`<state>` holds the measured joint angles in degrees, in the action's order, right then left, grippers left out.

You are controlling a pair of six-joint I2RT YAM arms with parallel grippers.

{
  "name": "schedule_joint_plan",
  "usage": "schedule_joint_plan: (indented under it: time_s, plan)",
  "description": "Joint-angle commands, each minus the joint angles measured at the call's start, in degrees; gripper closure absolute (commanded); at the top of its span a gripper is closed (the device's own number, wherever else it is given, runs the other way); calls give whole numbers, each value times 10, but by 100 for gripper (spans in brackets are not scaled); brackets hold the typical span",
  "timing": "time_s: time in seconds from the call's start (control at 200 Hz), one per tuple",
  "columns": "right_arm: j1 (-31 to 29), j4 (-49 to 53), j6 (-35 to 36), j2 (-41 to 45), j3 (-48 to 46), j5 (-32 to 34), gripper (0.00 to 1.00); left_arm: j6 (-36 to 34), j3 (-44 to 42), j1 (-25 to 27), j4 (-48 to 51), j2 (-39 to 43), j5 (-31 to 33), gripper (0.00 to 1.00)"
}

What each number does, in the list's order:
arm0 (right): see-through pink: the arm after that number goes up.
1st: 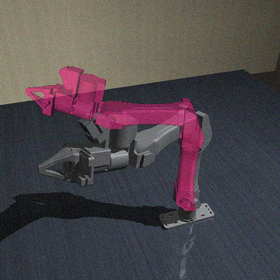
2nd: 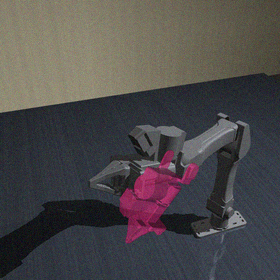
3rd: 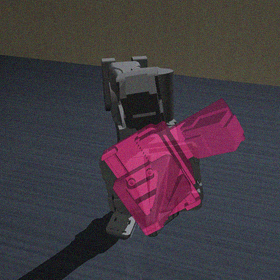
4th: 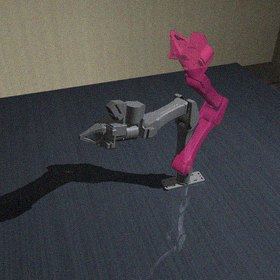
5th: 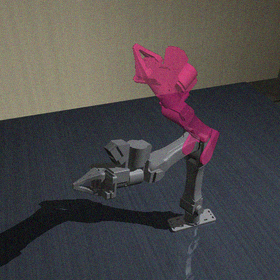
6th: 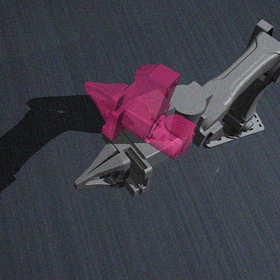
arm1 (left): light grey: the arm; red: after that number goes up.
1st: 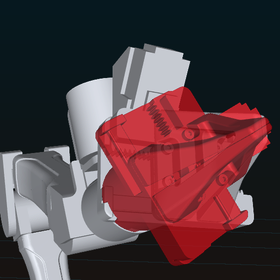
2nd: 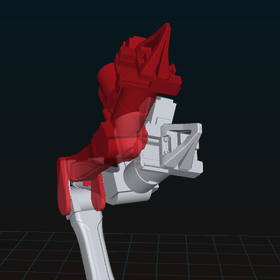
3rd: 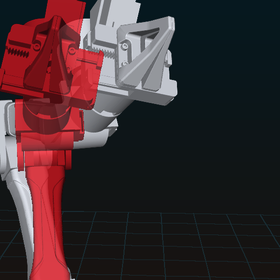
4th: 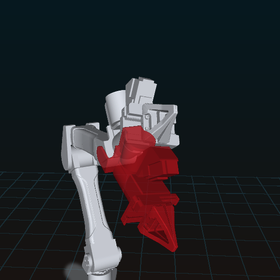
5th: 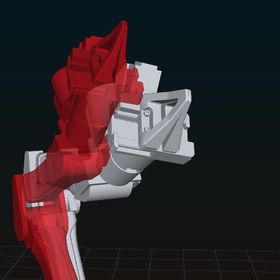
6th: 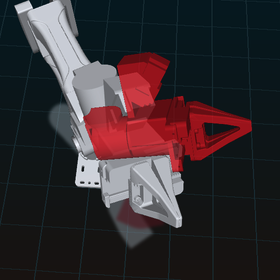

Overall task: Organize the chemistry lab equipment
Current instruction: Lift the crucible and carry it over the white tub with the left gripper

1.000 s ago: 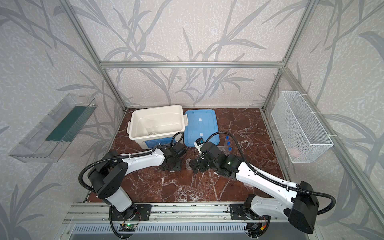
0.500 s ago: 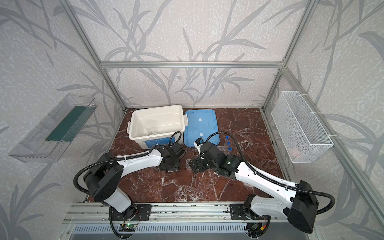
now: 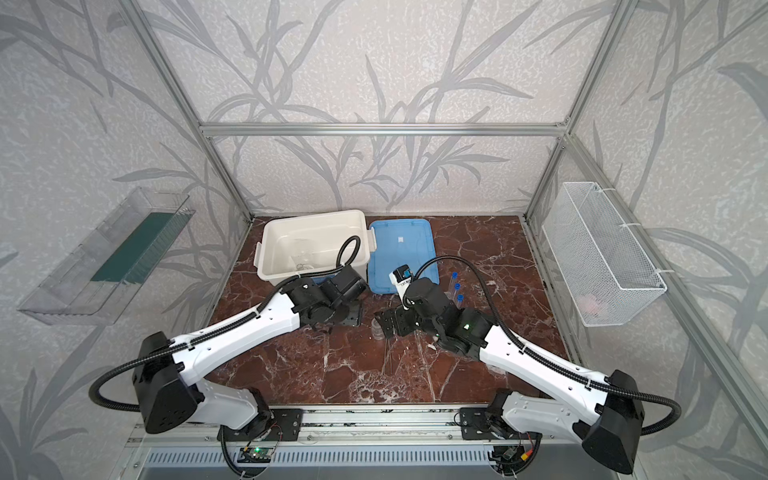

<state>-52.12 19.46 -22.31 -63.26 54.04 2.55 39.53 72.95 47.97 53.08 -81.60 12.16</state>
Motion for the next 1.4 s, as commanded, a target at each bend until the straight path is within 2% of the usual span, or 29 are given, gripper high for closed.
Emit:
schedule_joint_plan:
  time_s: [0.0,0.08,0.16,0.28,0.395,0.465,0.635,0.755,0.915,1.01,1.055,1.185,1.395]
  plan:
    - [2,-41,10,14,41,9,1,-47,77,-18,66,2,40,47]
    - [5,-43,18,2,65,11,1,-73,141,-49,80,-19,36,47]
    - [10,-45,19,-24,98,6,1,-106,203,-103,78,-44,-12,47]
    - [23,-27,1,-94,184,-13,1,-148,320,-153,109,-108,-15,47]
    - [28,-45,2,-158,251,-33,1,-162,393,-209,128,-171,-28,47]
    - [37,-61,-6,-191,275,-47,1,-168,416,-236,121,-198,-24,47]
    - [66,-58,-15,-273,332,-72,1,-174,457,-288,95,-271,-59,48]
    - [71,-62,-6,-315,357,-86,0,-170,472,-328,69,-327,-108,48]
    - [71,-39,7,-377,407,-79,0,-181,493,-348,47,-390,-98,48]
    - [68,-59,36,-403,429,-141,0,-190,506,-349,49,-420,-67,49]
    - [64,-55,44,-417,445,-150,1,-194,506,-350,44,-430,-55,50]
    - [62,-30,55,-452,493,-144,1,-197,499,-357,19,-455,-59,50]
    - [68,-25,52,-471,509,-120,1,-191,484,-359,-8,-477,-69,51]
